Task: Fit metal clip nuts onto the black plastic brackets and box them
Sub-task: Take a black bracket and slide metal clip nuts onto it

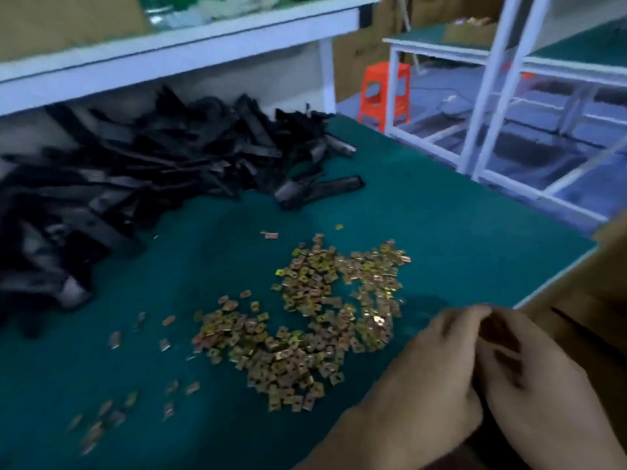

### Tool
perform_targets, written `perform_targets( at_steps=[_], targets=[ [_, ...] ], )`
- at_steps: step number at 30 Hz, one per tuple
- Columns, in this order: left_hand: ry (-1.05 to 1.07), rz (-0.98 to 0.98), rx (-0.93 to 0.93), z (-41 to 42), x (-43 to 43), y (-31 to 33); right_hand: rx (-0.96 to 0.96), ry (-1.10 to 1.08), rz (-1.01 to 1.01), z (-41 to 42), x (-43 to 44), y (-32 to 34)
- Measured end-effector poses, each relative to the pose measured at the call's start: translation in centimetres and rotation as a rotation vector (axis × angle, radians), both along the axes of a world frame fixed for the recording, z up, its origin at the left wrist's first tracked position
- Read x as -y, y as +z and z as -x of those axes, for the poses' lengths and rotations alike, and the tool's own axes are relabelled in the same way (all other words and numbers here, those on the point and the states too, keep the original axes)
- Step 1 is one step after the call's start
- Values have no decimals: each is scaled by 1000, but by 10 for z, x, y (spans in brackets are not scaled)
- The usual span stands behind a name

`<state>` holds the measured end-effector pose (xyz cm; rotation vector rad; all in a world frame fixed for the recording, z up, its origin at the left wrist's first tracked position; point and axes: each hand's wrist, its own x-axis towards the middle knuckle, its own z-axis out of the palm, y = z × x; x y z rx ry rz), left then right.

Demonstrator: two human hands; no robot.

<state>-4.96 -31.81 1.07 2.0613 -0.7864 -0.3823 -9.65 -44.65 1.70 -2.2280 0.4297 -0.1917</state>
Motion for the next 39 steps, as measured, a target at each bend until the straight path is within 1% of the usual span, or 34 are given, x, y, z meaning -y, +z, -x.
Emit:
perform_targets(
  at_steps=[3,5,7,10,13,15,18,21,23,25,27,30,32,34,39],
  targets=[
    [177,57,79,-14,-47,18,130,151,-23,-31,-43,15],
    [264,118,153,-22,-79,29,176,240,-64,-51,-71,20],
    [349,137,232,-26,-113,35,203,323,-78,-69,-98,22],
    [518,55,298,-33,-168,35,199,483,-28,-94,-141,22],
    [754,-86,337,-42,-232,23,86,672,68,-115,-190,21],
    [950,-113,312,-47,-280,14,33,779,124,-126,-230,18],
    [1241,-119,186,-50,-350,3,-27,867,130,-140,-298,5],
    [1436,-106,107,-53,-404,-8,-93,962,89,-162,-374,-11],
    [1479,-88,48,-55,-428,-14,-137,983,17,-182,-417,-18],
    [1455,-80,9,-56,-444,-20,-161,970,3,-204,-455,-22],
    [1401,-99,-12,-55,-453,-25,-139,958,0,-224,-484,-27],
    [1334,-119,-33,-53,-459,-32,-66,892,-82,-237,-510,-38],
    [1327,-101,-32,-51,-462,-36,1,856,-116,-235,-515,-46],
    [1351,-53,-15,-50,-466,-39,23,870,-127,-230,-512,-52],
    [1369,149,-16,-47,-466,-42,-9,924,-205,-213,-483,-40]
  ],
)
